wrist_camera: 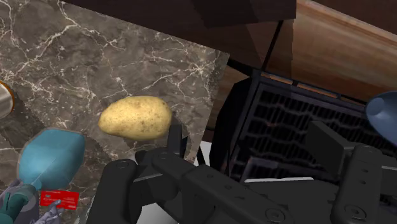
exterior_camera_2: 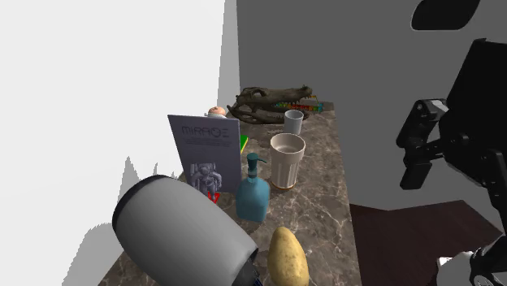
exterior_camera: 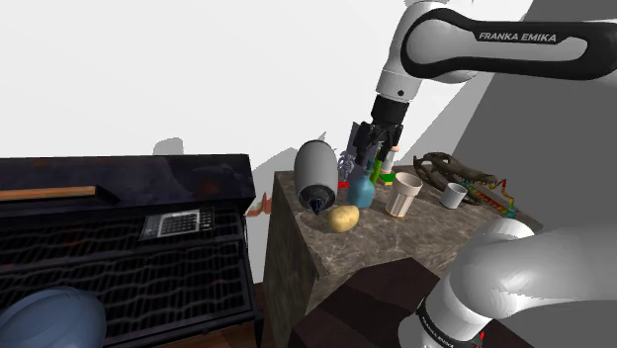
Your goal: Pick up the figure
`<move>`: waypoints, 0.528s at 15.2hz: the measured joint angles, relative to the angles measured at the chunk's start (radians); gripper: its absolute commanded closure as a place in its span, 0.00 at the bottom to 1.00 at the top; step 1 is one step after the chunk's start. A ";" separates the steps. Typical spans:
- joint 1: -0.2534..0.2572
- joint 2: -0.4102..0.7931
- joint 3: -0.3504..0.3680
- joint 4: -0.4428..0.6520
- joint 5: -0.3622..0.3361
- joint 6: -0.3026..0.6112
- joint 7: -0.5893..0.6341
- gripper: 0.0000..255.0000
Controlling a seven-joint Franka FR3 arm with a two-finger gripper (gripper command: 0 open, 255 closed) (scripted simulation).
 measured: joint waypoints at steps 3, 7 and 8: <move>-0.008 0.035 -0.013 0.006 -0.014 0.030 -0.016 0.00; -0.028 0.133 -0.047 0.021 -0.050 0.116 -0.055 0.00; -0.033 0.164 -0.055 0.030 -0.058 0.140 -0.065 0.00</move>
